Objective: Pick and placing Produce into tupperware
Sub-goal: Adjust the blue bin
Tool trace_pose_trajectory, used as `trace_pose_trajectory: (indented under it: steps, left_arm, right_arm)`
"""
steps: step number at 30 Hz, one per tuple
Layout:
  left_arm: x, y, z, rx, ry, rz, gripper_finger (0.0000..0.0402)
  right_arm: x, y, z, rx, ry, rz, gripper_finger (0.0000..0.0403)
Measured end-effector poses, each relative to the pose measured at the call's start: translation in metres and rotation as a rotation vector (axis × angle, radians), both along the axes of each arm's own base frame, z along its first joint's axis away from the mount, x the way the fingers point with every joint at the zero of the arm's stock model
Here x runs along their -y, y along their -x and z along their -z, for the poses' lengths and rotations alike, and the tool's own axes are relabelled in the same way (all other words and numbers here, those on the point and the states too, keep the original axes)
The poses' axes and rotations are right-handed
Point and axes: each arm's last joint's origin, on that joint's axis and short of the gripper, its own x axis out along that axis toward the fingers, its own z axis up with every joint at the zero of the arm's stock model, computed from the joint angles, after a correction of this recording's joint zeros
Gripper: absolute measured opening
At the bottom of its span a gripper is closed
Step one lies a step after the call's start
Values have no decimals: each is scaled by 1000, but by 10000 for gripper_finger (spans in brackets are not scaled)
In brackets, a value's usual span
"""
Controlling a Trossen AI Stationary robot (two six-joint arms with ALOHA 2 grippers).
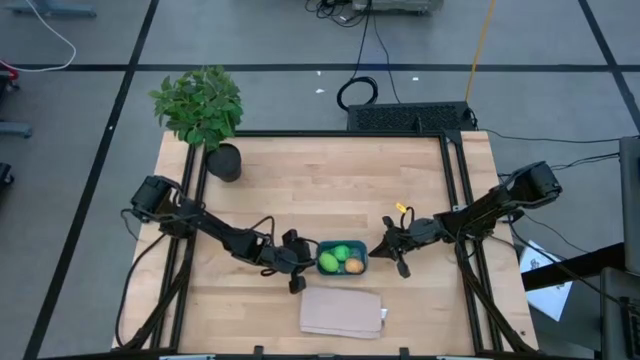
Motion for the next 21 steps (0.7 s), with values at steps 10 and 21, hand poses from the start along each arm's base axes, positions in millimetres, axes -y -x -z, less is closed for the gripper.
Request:
trace_pose_trajectory:
  steps: [10, 21]
  left_arm:
    - [-8, -2, 1, -20, -10, -1, 5]
    - [-23, -6, 1, -24, -31, -1, 5]
  right_arm:
    - [0, -1, -2, 15, -11, 0, 0]
    - [0, -1, -2, 20, -12, -2, 0]
